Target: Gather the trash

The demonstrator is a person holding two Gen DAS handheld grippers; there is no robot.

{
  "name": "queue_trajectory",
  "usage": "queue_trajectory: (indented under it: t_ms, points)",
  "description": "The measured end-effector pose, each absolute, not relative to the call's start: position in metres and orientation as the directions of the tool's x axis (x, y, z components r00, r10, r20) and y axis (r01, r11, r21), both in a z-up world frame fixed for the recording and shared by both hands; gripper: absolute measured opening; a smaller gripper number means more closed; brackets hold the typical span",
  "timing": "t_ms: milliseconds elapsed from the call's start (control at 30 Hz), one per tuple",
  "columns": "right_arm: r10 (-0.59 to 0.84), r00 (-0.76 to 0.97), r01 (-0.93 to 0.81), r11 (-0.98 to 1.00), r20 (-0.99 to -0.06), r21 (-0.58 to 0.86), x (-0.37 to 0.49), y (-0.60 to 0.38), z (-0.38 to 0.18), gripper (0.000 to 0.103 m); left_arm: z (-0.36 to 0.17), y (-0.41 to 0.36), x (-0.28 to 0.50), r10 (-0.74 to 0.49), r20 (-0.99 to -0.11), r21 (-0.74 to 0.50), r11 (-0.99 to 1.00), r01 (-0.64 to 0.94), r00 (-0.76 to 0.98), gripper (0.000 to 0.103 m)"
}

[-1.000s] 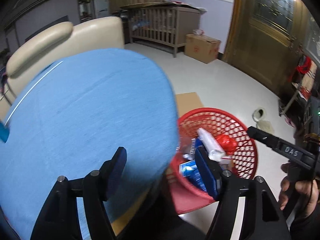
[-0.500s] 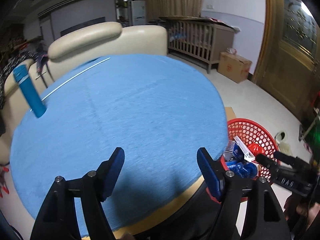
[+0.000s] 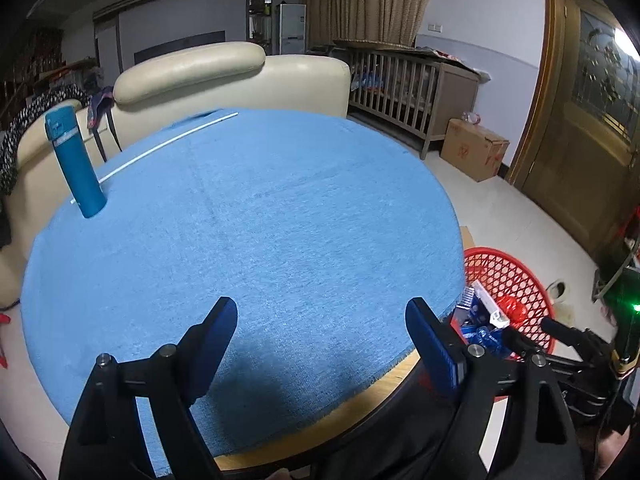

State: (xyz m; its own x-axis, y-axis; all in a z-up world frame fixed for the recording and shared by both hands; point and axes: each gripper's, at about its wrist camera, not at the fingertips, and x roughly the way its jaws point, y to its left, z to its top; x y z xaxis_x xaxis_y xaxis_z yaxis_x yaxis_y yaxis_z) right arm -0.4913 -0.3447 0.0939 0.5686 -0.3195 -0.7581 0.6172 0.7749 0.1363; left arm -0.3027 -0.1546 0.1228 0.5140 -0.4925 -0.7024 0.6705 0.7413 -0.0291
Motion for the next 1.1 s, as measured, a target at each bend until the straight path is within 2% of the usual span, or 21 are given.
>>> queue_trajectory:
  t_ms: [400,1100]
  points:
    - [-0.343,0.553,0.664,0.732,-0.759,0.153,-0.507,-0.357,0.093,0.084,0.118,-0.172,-0.327,-0.518,-0.699,0.019,0.675,0.737,0.493,0.086]
    - [-0.348,0.547,0.677,0.719,-0.762,0.157,-0.510,-0.360,0.092,0.084,0.115,-0.177,-0.335,-0.520,-0.711,0.029,0.651,0.759,0.474,0.086]
